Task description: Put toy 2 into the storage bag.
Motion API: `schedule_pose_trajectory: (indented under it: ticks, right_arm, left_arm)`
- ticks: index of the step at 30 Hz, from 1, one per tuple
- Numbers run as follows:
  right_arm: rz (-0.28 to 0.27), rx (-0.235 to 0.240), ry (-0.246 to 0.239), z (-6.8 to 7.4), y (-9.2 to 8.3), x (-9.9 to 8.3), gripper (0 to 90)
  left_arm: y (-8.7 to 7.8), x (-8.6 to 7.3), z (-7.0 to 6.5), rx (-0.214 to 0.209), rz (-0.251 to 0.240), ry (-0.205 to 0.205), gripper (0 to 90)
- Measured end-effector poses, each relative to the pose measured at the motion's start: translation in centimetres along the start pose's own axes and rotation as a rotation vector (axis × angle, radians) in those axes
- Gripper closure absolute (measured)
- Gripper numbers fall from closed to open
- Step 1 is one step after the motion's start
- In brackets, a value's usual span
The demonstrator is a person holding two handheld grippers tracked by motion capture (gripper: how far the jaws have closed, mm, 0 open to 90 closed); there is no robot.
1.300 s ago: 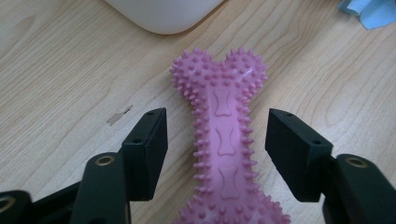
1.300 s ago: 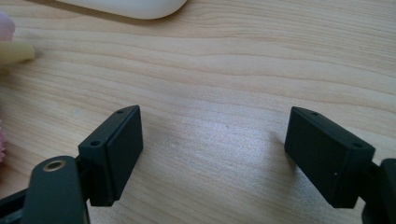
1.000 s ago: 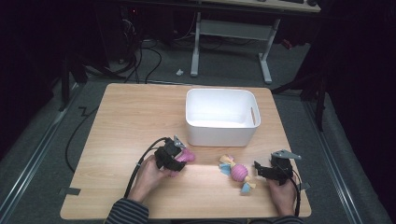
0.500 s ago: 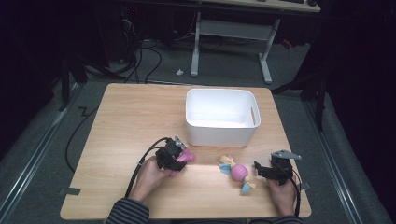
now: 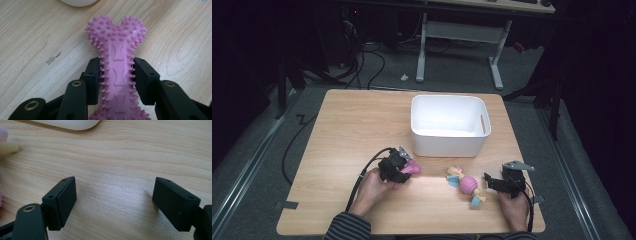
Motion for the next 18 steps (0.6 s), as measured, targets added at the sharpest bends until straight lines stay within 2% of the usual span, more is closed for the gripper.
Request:
schedule_pose_trajectory:
  ticks: [10, 18]
  right_arm:
    - [0.0, 0.0, 0.0, 0.0, 0.0, 0.0, 19.4]
    - [0.0, 0.0, 0.0, 0.0, 0.0, 0.0, 19.4]
  left_arm:
    - [-1.6, -0.1, 0.1, -0.035, -0.036, -0.021, 59.7]
    - [-3.1, -0.3, 0.5, -0.043, -0.052, -0.039, 59.6]
Point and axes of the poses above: each handheld gripper's, and its own axes: y roughly forward along the jaws, x roughly out of its top, z roughly to its left, the point moved 2 cm from there along y, roughly forward along the jaws, and after that the axes turned 1 degree about -z, right-handed, at the moved point
